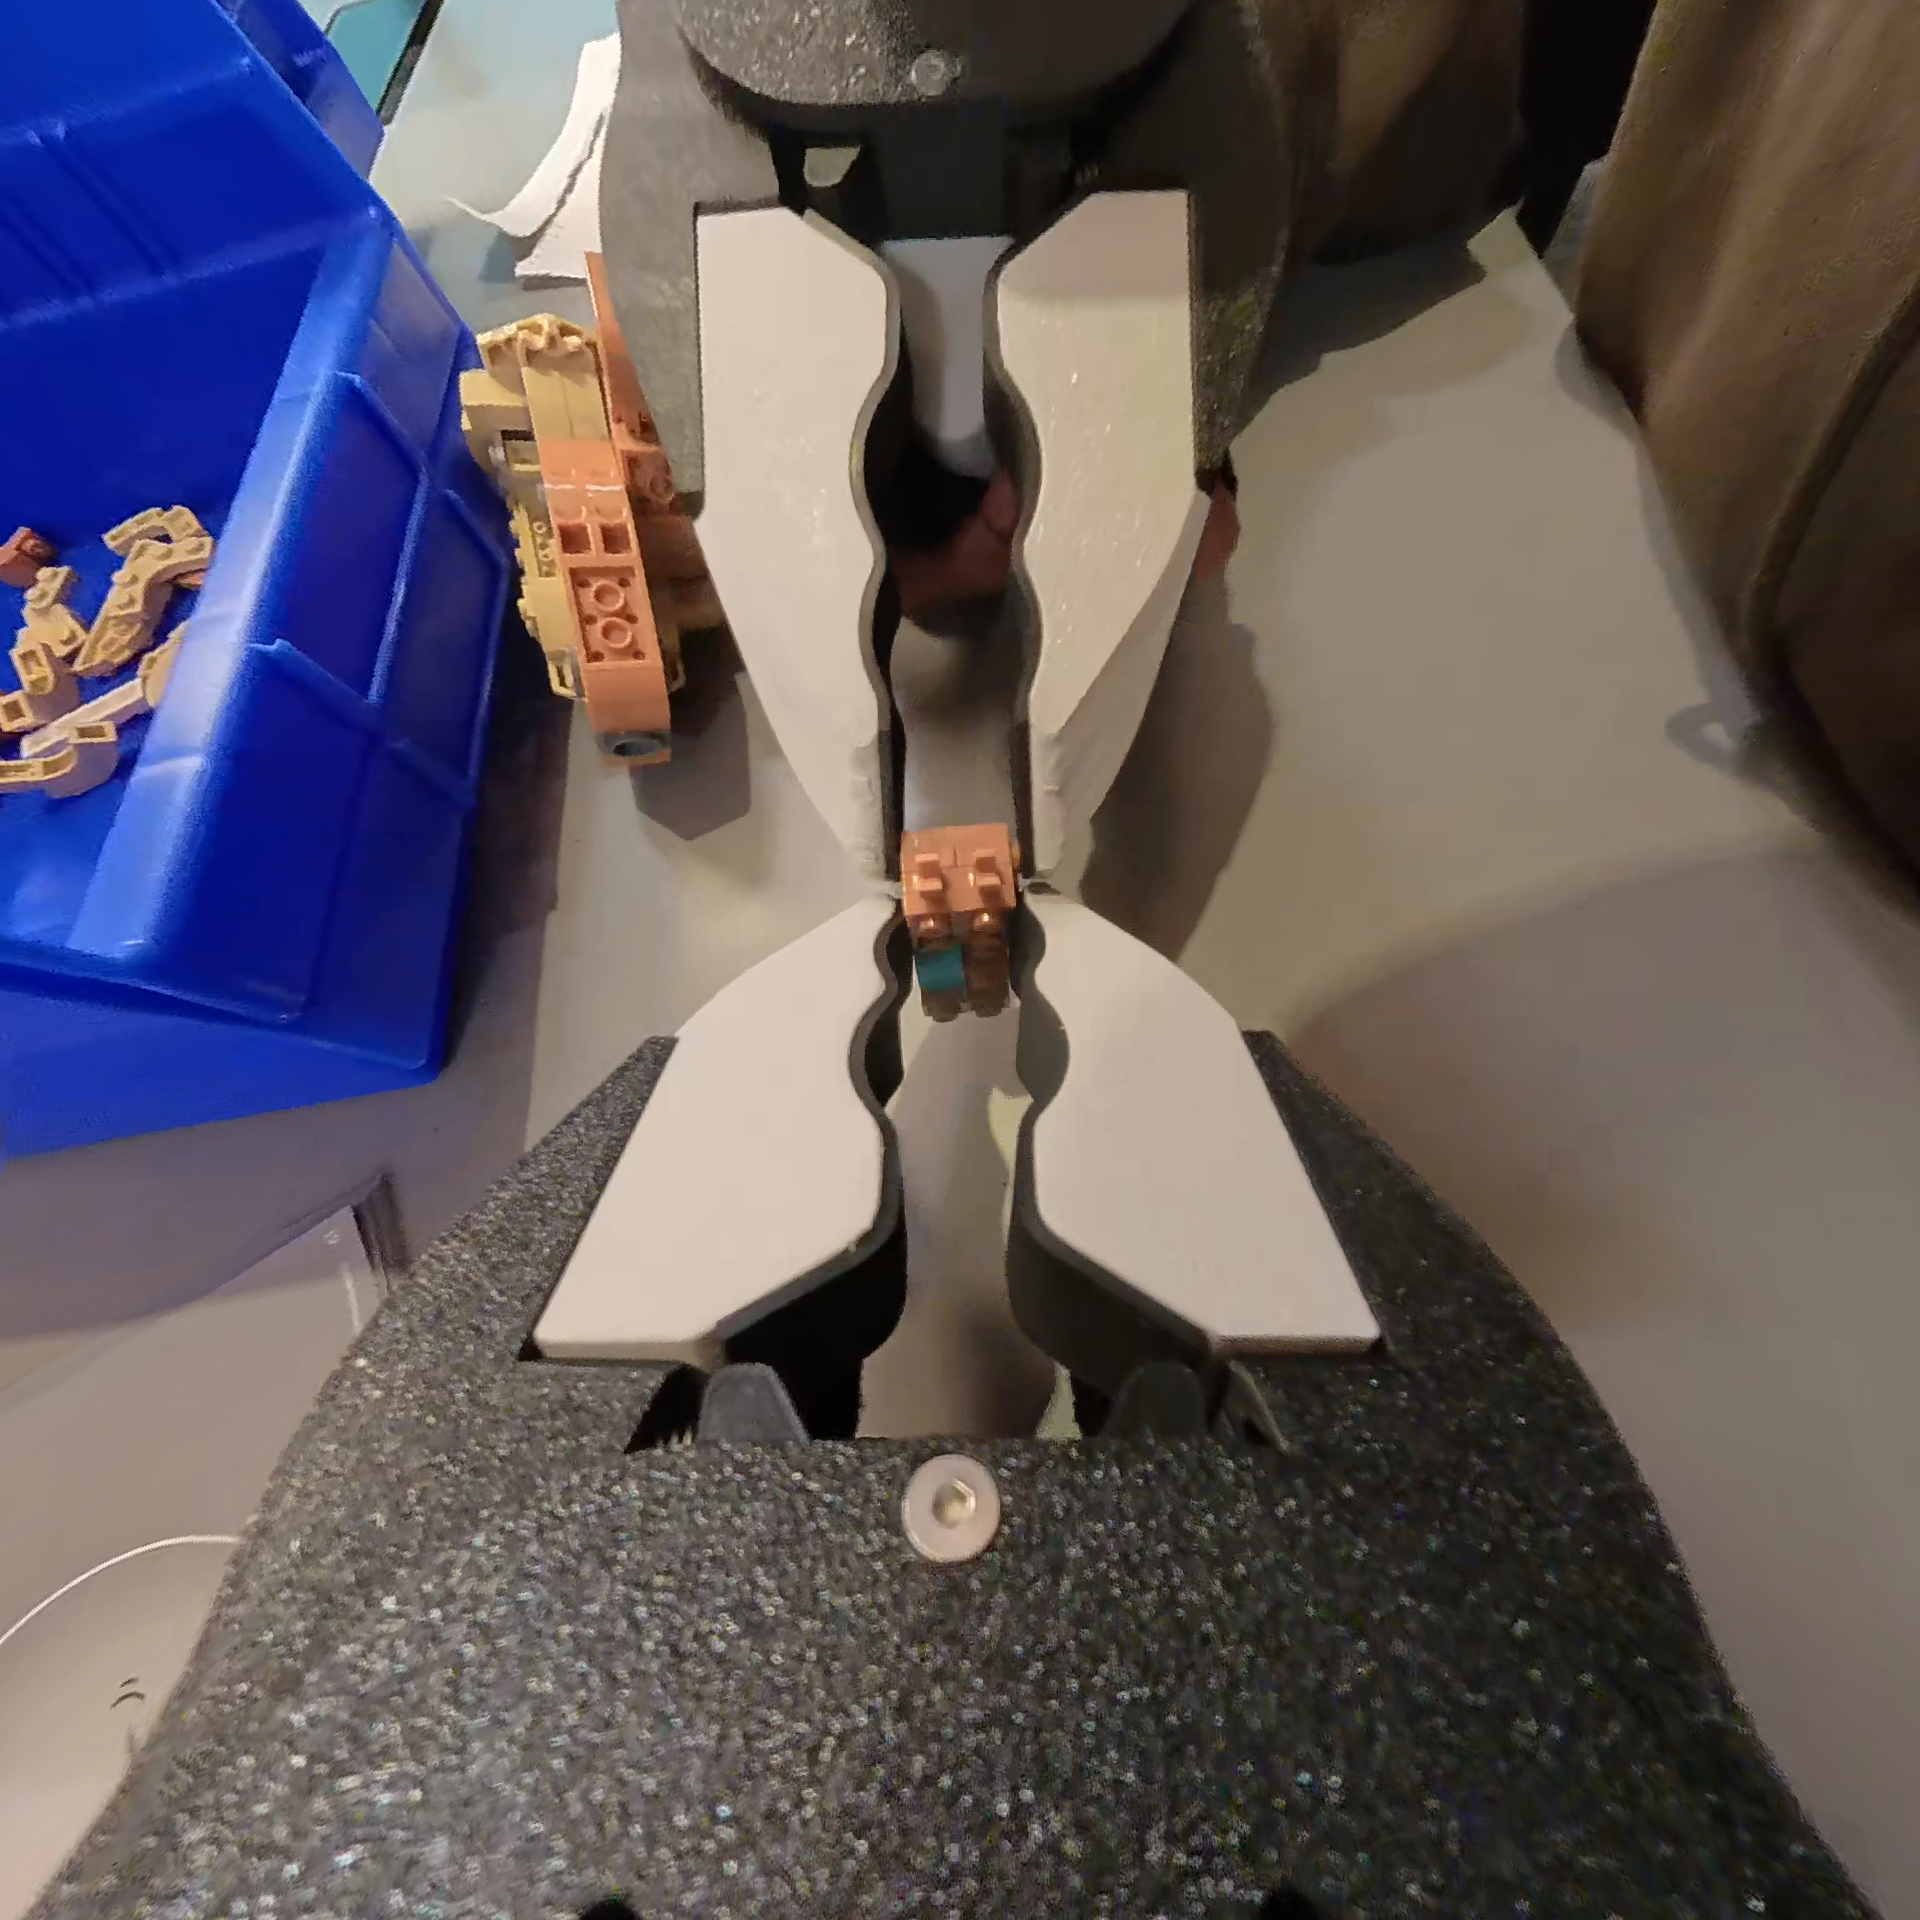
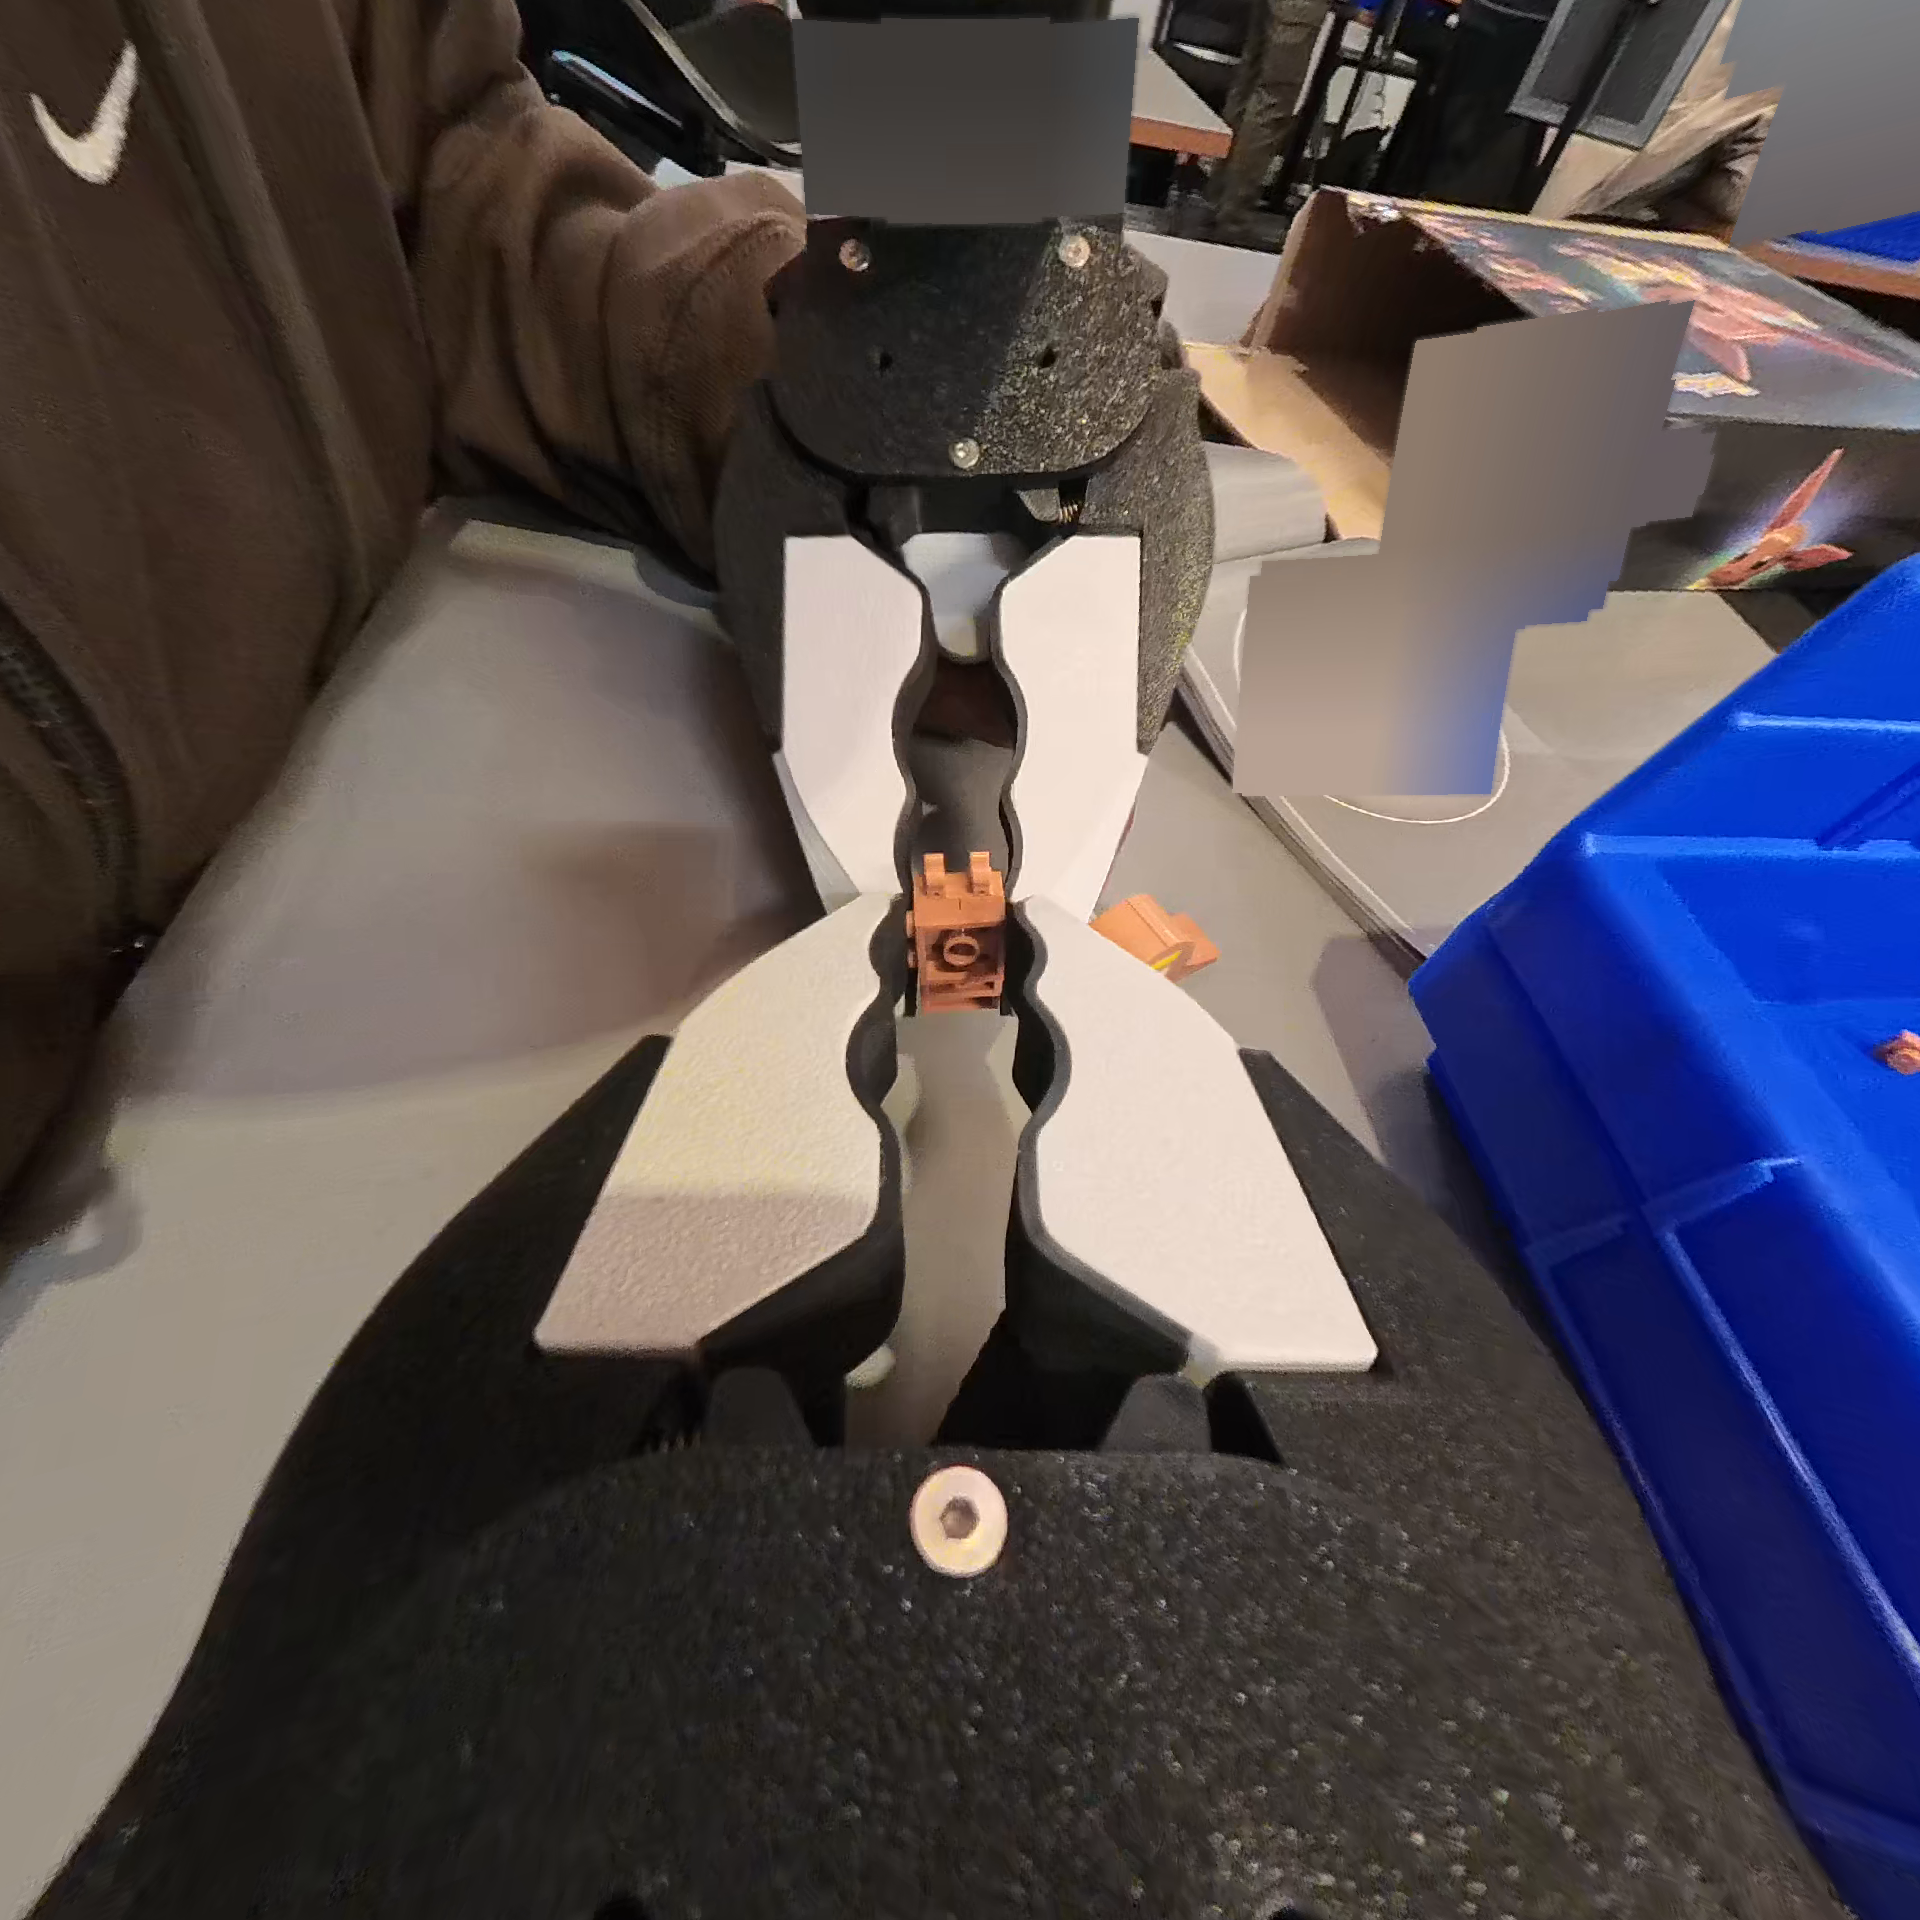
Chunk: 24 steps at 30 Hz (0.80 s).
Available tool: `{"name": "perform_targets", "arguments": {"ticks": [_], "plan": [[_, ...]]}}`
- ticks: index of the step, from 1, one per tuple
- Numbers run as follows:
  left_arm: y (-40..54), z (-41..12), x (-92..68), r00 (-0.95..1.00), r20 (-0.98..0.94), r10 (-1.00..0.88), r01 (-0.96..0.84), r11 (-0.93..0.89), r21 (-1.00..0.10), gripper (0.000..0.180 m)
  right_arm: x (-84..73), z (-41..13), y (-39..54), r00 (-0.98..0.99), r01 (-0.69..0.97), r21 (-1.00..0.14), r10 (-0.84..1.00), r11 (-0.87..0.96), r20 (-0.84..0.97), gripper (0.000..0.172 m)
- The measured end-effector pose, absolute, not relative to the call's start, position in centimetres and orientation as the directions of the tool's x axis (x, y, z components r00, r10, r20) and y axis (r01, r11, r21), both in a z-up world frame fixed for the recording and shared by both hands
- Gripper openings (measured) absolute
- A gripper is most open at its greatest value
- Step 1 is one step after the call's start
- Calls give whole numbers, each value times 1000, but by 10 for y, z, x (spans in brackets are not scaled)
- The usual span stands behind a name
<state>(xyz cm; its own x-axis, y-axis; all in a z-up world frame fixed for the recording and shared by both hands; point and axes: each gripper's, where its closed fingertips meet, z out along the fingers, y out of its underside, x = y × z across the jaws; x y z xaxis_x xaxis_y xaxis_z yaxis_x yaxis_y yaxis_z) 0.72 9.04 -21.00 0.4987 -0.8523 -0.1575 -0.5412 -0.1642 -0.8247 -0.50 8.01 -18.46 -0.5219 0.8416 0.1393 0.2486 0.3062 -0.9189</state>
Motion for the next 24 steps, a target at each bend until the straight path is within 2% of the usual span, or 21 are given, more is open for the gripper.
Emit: {"name": "perform_targets", "arguments": {"ticks": [14,21,24], "plan": [[92,-200,7,527,-44,-849,-415,-211,-885,17,-1,-178,88,-538,265,-944,842,195,23,17],[102,-209,2,588,-122,-800,-476,-220,-851,22,-3,-171,94,-509,248,-961,861,125,-20,18],[104,-208,3,595,-174,-785,-494,-187,-849,19,-5,-170,94,-495,243,-962,869,126,-11,18]]}}
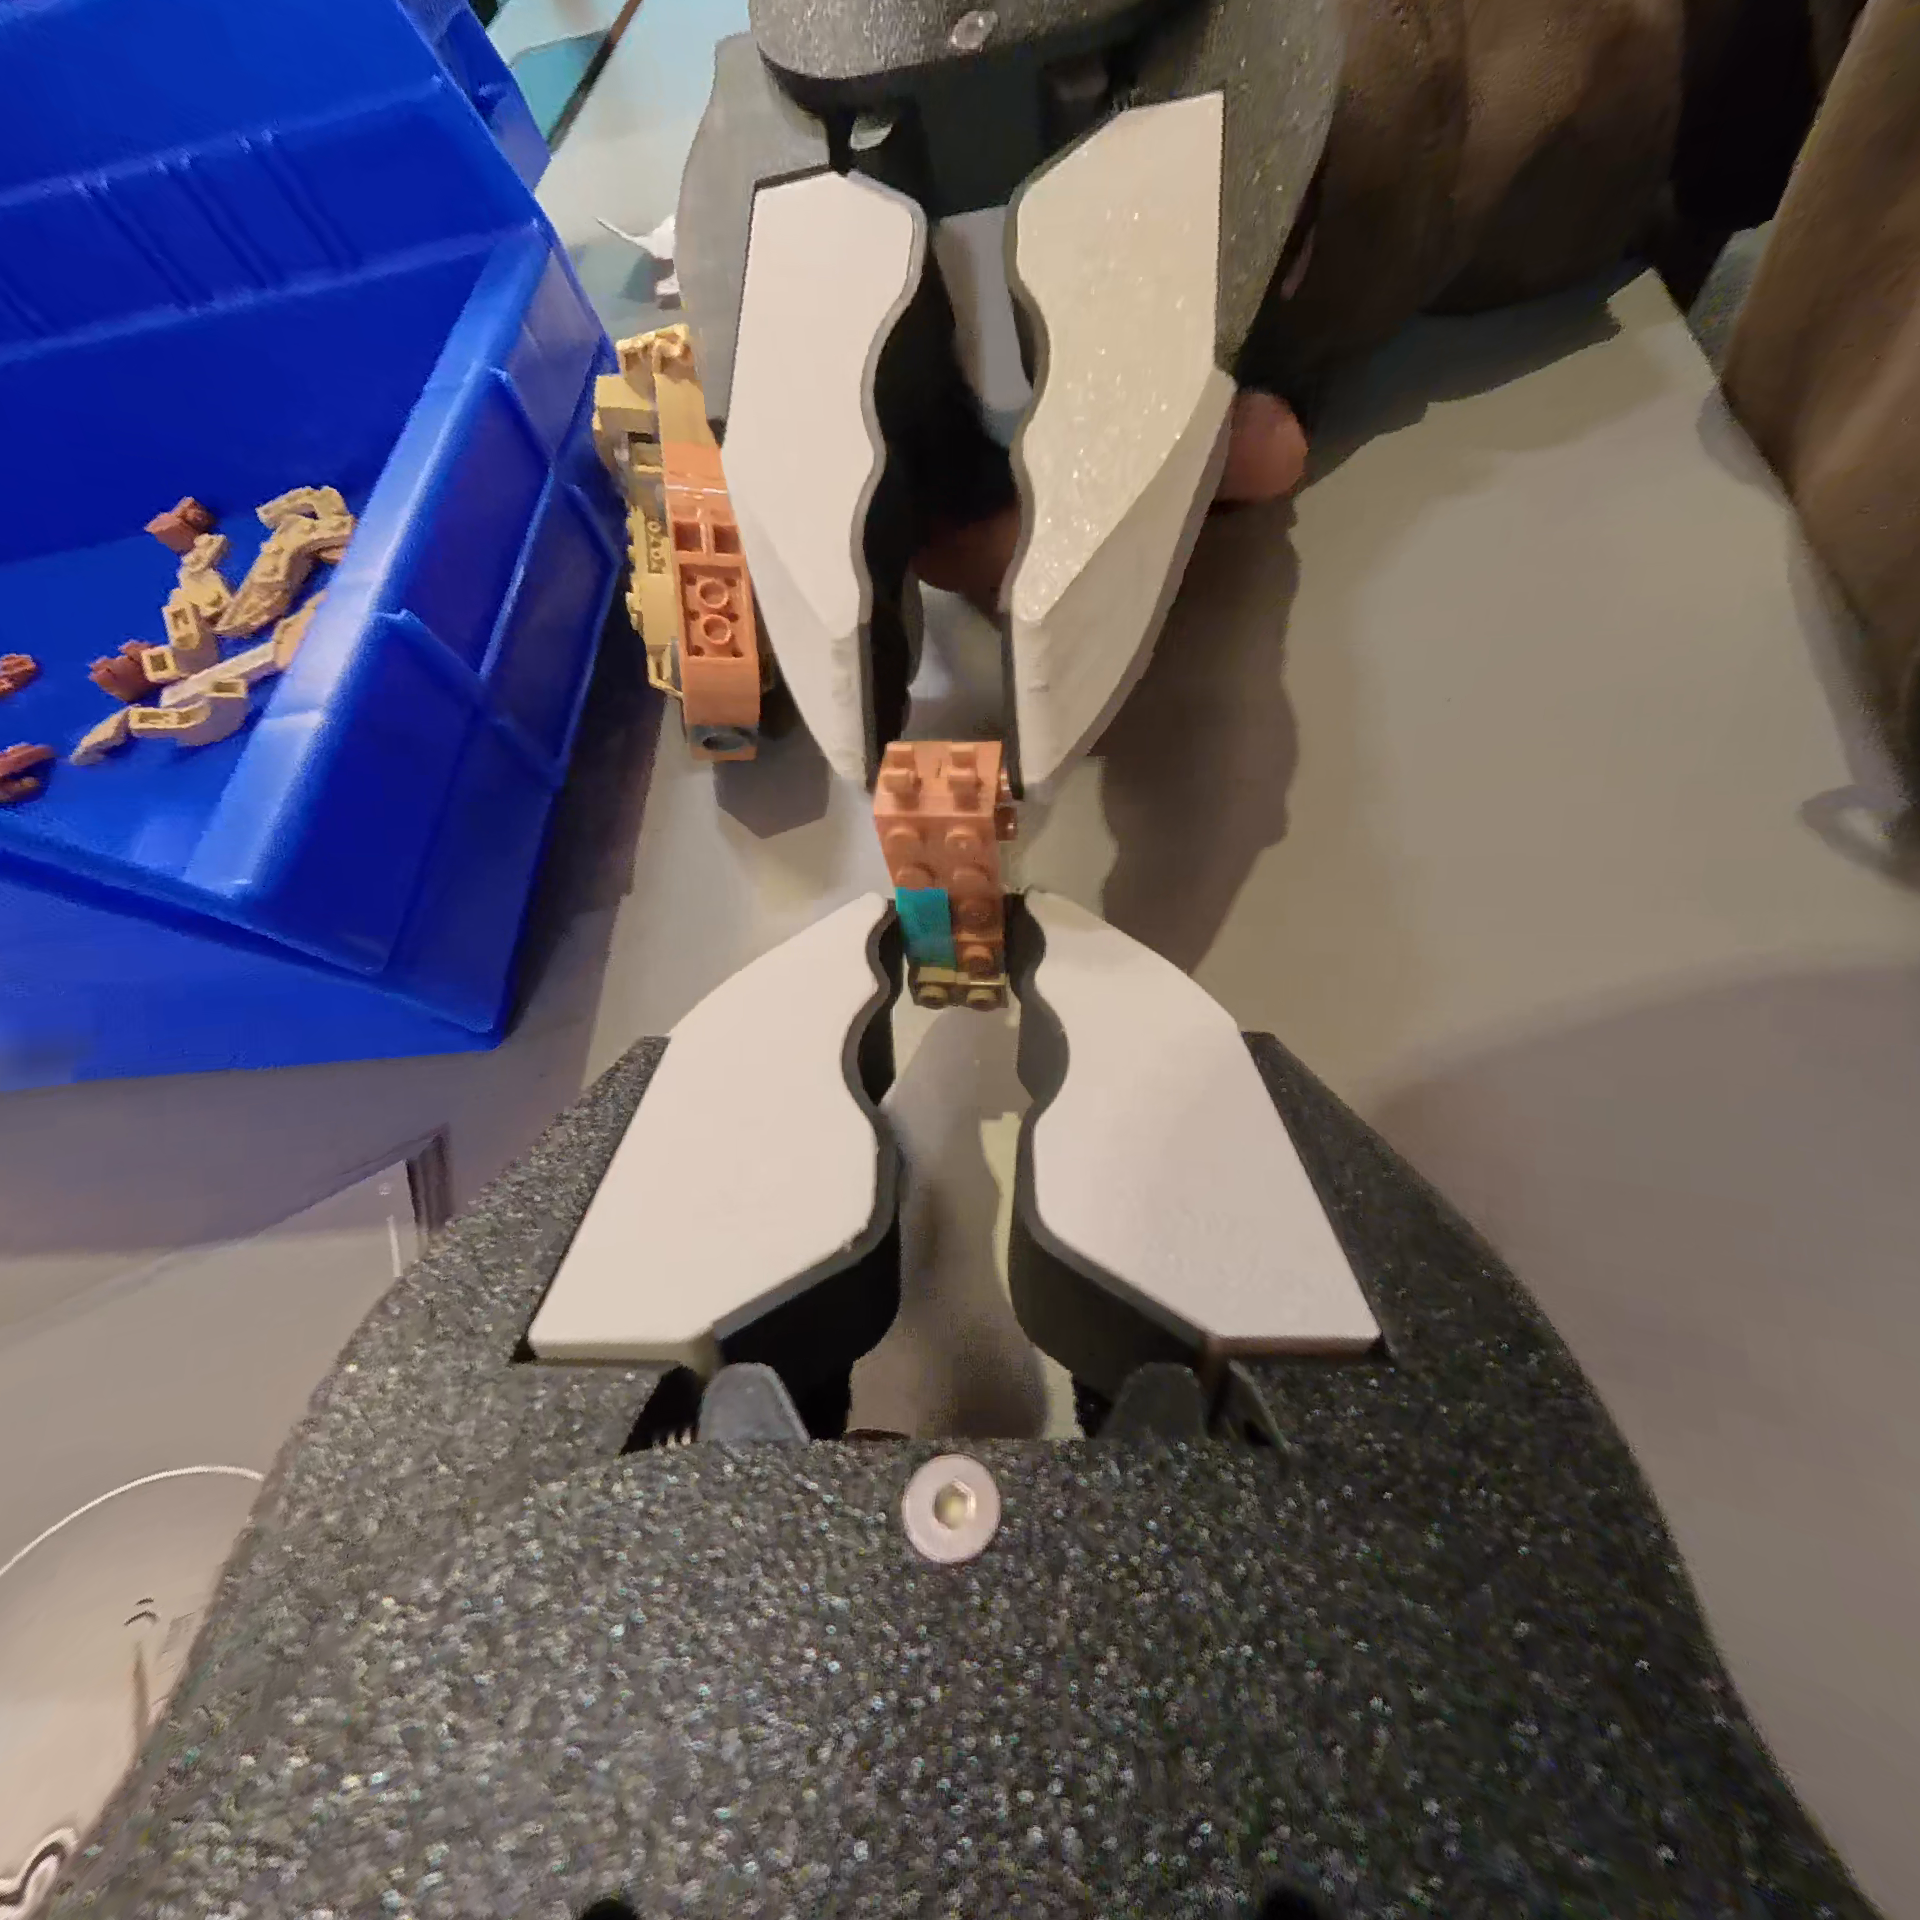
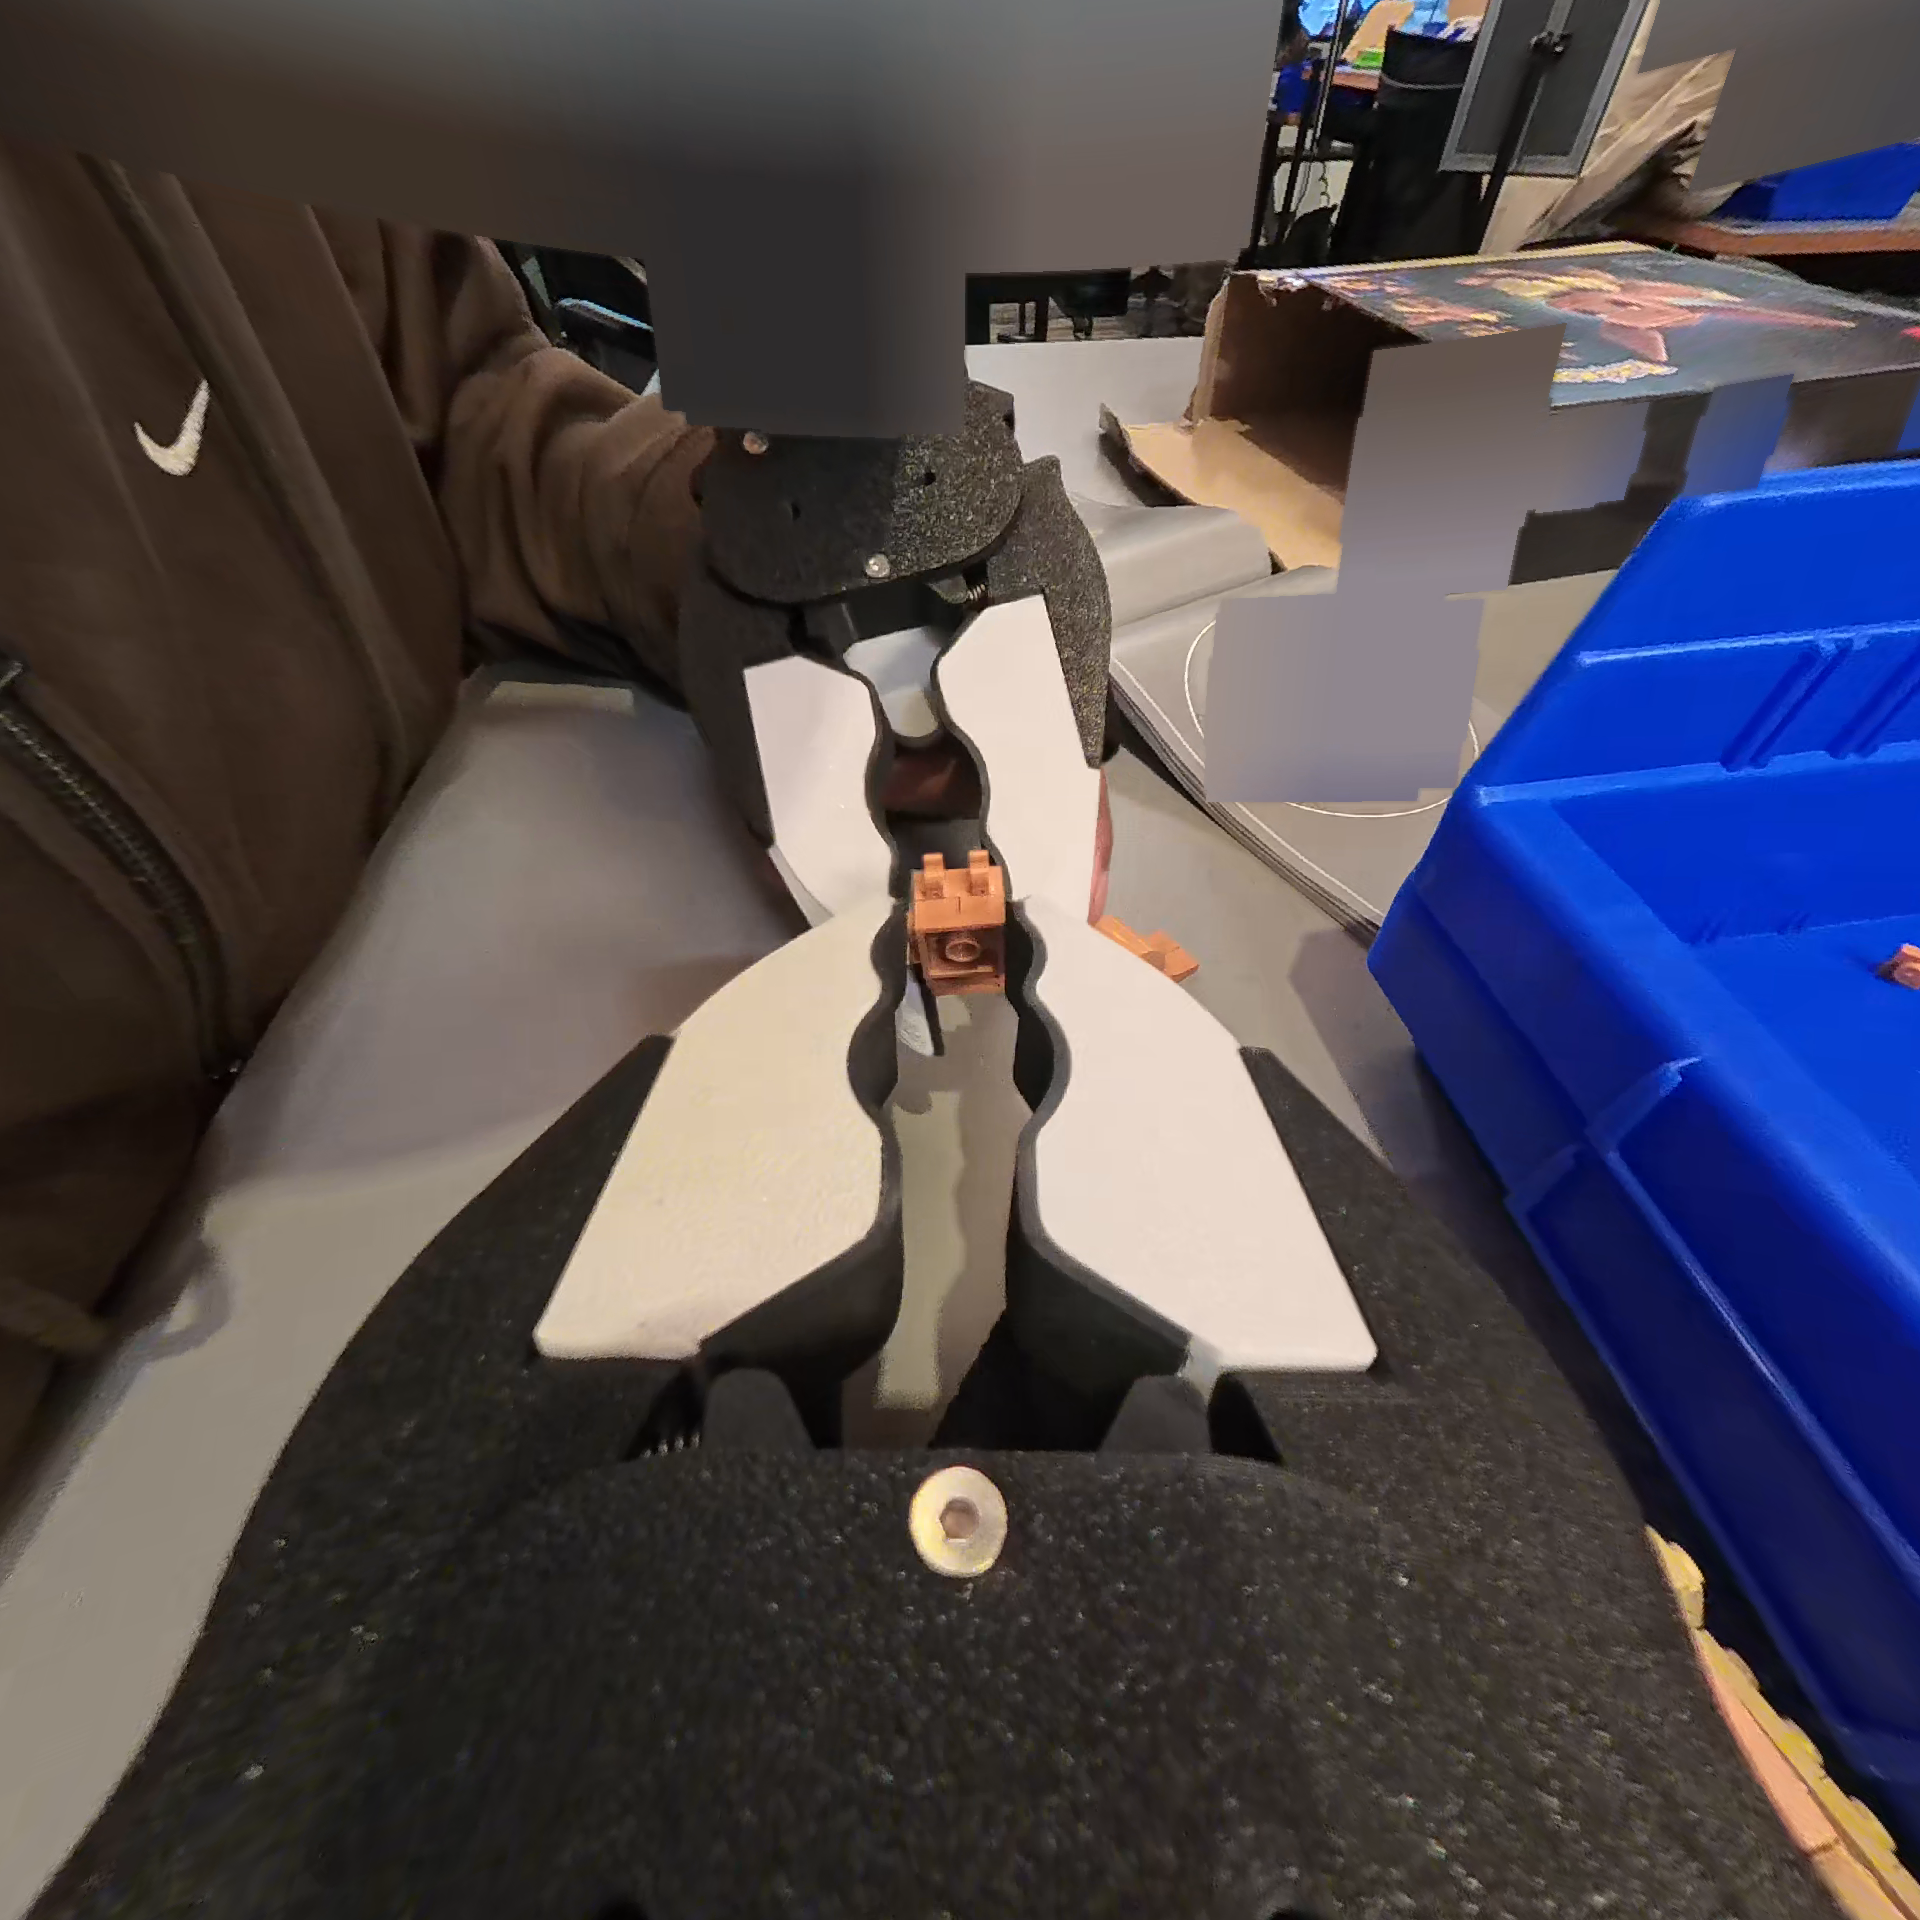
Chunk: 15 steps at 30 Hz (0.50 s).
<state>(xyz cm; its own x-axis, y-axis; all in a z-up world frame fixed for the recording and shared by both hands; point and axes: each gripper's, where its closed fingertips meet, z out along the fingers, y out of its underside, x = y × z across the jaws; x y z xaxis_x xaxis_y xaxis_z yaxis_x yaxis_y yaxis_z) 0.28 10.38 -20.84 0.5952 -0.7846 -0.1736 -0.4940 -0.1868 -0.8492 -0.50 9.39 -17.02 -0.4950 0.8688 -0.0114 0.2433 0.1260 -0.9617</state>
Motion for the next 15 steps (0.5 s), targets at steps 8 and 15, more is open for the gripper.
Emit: {"name": "perform_targets", "arguments": {"ticks": [8,15], "plan": [[113,-210,-5,650,-244,-720,-531,-201,-823,18,-10,-181,97,-427,307,-937,904,169,24,27],[114,-215,-7,638,-310,-705,-585,-181,-791,18,-14,-185,98,-371,307,-919,921,246,123,20]]}}
